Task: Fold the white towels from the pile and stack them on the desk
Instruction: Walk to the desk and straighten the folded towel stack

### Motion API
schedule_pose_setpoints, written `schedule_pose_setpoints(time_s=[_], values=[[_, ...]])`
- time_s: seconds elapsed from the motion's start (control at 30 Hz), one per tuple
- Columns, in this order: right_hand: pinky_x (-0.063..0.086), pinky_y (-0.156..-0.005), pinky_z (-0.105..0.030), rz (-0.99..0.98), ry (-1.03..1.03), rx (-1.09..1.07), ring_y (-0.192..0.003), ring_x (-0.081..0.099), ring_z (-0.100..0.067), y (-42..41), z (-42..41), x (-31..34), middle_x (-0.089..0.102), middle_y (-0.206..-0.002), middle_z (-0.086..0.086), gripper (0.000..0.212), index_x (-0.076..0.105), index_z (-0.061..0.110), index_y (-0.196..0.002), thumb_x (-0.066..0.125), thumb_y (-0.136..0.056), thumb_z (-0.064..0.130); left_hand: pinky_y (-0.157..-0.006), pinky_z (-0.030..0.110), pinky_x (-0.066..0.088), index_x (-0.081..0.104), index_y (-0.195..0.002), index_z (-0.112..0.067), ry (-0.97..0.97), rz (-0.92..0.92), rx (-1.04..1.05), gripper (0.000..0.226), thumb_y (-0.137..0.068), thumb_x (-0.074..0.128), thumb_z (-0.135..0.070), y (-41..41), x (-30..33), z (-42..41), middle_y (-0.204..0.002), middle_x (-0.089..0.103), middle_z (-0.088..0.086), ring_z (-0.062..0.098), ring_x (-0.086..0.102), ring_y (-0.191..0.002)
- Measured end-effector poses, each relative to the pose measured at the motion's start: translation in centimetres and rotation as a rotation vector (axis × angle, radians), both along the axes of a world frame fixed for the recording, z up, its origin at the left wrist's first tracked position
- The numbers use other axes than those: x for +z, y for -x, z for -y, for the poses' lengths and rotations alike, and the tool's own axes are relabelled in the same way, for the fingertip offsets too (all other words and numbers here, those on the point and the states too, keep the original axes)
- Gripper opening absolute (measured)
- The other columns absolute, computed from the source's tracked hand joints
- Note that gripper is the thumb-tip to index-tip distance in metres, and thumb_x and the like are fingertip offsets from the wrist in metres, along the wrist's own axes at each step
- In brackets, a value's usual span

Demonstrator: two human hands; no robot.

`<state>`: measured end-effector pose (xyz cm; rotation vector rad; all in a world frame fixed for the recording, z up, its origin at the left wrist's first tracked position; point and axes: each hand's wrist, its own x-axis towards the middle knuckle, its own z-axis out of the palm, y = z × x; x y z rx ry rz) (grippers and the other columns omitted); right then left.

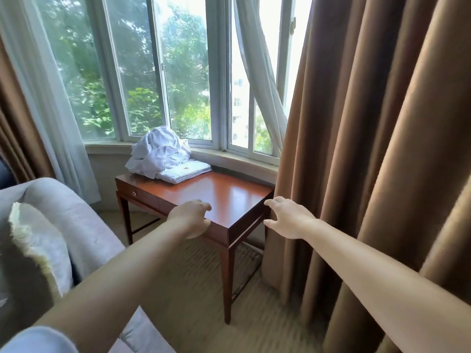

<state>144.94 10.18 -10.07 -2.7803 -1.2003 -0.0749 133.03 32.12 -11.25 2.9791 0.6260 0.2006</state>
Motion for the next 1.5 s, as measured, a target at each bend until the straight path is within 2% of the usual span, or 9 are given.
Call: schedule_pose_setpoints(time_s=[0.23,0.6,0.83,1.1,1.33,1.5], values=[[0.04,-0.103,-0.042,0.018,0.034,0.05,-0.134,0.036,-0.022,-10.5,-8.9,1.1,0.029,-0.152,0.001,0.058,0.026,0.024,-0.149,0.046,-0.097,0.04,-0.099,0.035,0.042,0.045,-0.14,-0.026,-0.007,-0.01,0.024,0.046,-0.094,0.046,-0.028,-9.9,0.7,-7.6,-0.142,0.044,-0.003,0.02,0.045,-0.128],[0.039,-0.103,-0.039,-0.025,0.038,0.145,-0.137,0.032,-0.02,-20.2,-17.9,-0.4,0.026,-0.154,0.002,0.059,0.024,0.024,-0.15,0.046,-0.097,0.039,-0.102,0.038,0.041,0.045,-0.14,-0.026,-0.003,-0.091,0.1,0.047,-0.093,0.044,-0.028,-17.6,-0.9,-15.3,-0.143,0.043,-0.004,0.018,0.041,-0.131],[0.039,-0.102,-0.037,-0.029,0.043,0.261,-0.135,0.033,-0.022,-28.8,-25.6,-2.0,0.03,-0.151,0.001,0.059,0.028,0.023,-0.148,0.049,-0.096,0.04,-0.105,0.037,0.039,0.043,-0.141,-0.027,-0.004,-0.173,0.182,0.049,-0.092,0.044,-0.028,-24.5,-2.0,-20.8,-0.146,0.04,-0.002,0.019,0.041,-0.133],[0.04,-0.1,-0.038,-0.048,0.039,0.357,-0.133,0.036,-0.022,-39.1,-34.1,-3.3,0.034,-0.147,0.001,0.058,0.032,0.024,-0.146,0.05,-0.094,0.043,-0.099,0.038,0.044,0.043,-0.14,-0.027,-0.003,-0.182,0.288,0.048,-0.092,0.045,-0.029,-32.8,-1.8,-27.0,-0.141,0.044,-0.001,0.021,0.046,-0.127],[0.041,-0.099,-0.037,-0.083,0.075,0.432,-0.133,0.035,-0.022,-43.6,-40.7,-5.3,0.035,-0.146,-0.001,0.057,0.032,0.022,-0.146,0.049,-0.096,0.041,-0.097,0.033,0.042,0.044,-0.14,-0.027,0.024,-0.2,0.359,0.048,-0.092,0.046,-0.03,-35.4,-3.4,-32.0,-0.14,0.045,-0.001,0.02,0.046,-0.127],[0.04,-0.102,-0.038,-0.097,0.084,0.453,-0.135,0.033,-0.021,-45.2,-45.8,-6.4,0.035,-0.148,0.0,0.058,0.031,0.023,-0.147,0.049,-0.095,0.042,-0.101,0.038,0.043,0.045,-0.14,-0.027,0.041,-0.201,0.39,0.048,-0.092,0.046,-0.031,-36.2,-4.1,-36.8,-0.139,0.046,-0.001,0.02,0.048,-0.125]])
